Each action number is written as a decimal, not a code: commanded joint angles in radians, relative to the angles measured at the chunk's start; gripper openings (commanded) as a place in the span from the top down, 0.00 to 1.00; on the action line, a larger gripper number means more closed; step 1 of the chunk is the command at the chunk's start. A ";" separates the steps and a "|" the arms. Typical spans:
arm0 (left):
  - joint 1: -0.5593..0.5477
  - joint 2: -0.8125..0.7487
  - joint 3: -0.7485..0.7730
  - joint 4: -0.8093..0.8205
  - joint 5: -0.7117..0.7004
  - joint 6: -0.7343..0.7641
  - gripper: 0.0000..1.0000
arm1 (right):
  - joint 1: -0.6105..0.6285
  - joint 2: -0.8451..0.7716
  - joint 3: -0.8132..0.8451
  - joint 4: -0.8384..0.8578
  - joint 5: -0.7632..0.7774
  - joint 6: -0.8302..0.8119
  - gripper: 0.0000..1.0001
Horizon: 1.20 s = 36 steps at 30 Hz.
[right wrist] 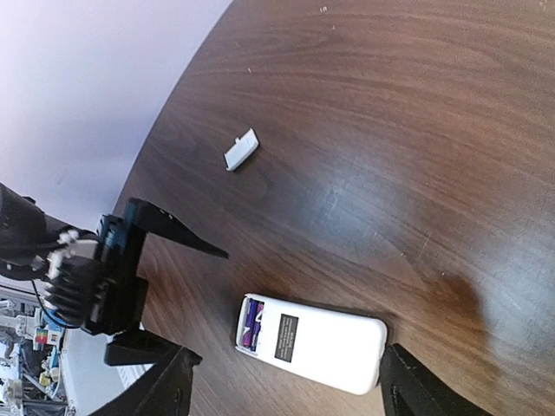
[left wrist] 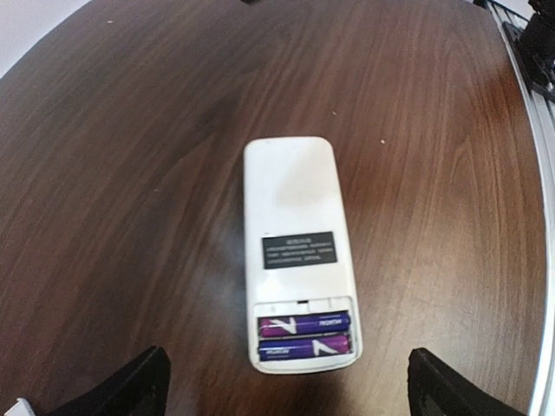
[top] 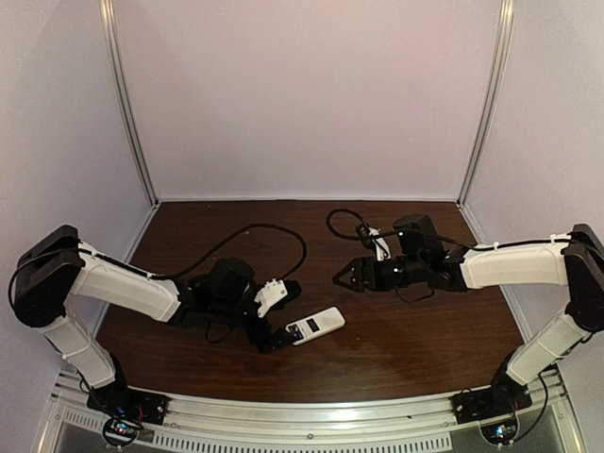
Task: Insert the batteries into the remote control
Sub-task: Load the battery into the battery compartment, then pick up the remote control without the battery cover from the center of the board.
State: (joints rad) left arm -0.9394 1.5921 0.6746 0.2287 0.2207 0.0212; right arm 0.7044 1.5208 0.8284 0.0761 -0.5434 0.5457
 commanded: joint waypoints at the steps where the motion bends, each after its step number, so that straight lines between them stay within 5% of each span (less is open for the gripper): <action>1: -0.027 0.087 0.066 -0.067 -0.010 0.045 0.03 | -0.051 -0.075 -0.084 0.122 -0.016 0.073 0.22; 9: -0.044 0.188 0.156 -0.123 -0.042 0.089 0.05 | -0.118 -0.168 -0.203 0.230 -0.046 0.125 0.15; 16: -0.060 0.272 0.233 -0.171 -0.044 0.104 0.20 | -0.170 -0.179 -0.266 0.333 -0.138 0.167 0.11; 19: -0.060 0.295 0.256 -0.183 -0.037 0.100 0.28 | -0.183 -0.182 -0.291 0.374 -0.153 0.201 0.01; 36: -0.060 0.273 0.339 -0.117 -0.138 0.012 0.66 | -0.230 -0.111 -0.361 0.593 -0.270 0.370 0.05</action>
State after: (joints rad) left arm -1.0019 1.9038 0.9787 0.0521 0.1661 0.0769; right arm 0.4686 1.3758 0.4847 0.5568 -0.7624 0.8547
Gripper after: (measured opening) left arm 0.581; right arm 0.982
